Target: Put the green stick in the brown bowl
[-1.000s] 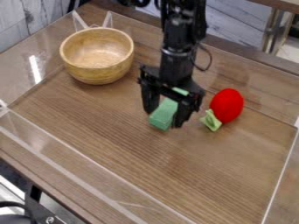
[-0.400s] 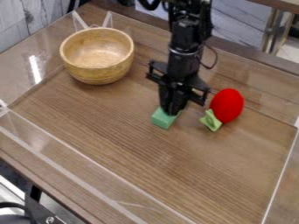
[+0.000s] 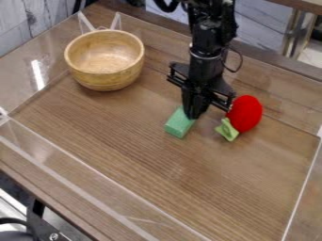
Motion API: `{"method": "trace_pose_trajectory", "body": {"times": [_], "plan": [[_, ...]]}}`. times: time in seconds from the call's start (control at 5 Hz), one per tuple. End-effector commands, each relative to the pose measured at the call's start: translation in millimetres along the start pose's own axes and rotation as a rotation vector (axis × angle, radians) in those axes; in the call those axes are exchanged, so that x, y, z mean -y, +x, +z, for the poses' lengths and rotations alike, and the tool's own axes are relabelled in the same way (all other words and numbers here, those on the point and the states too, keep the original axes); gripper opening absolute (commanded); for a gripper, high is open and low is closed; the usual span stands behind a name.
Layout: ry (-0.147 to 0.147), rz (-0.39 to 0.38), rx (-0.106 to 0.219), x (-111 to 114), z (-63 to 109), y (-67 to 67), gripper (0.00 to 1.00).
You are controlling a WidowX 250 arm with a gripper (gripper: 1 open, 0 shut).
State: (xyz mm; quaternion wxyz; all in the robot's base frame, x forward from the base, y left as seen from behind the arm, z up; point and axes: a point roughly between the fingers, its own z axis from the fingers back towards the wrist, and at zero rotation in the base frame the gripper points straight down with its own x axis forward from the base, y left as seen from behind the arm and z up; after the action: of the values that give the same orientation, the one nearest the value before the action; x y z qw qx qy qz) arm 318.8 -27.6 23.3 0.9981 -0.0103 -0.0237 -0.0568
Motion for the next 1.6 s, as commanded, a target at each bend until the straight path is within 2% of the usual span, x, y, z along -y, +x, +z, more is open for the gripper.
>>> {"method": "trace_pose_trajectory", "body": {"times": [0.0, 0.2, 0.4, 0.8, 1.2, 1.4], "plan": [[-0.022, -0.001, -0.027, 10, -14.5, -16.2, 0.0], [-0.033, 0.027, -0.027, 3, -4.6, -20.9, 0.0], [-0.04, 0.052, -0.041, -5, 11.2, -25.9, 0.0], [-0.044, 0.018, -0.039, -17, 18.7, -34.8, 0.0], [-0.043, 0.047, -0.02, -23, 28.1, -31.0, 0.0], [-0.044, 0.027, -0.011, -26, 44.5, -26.6, 0.0]]}}
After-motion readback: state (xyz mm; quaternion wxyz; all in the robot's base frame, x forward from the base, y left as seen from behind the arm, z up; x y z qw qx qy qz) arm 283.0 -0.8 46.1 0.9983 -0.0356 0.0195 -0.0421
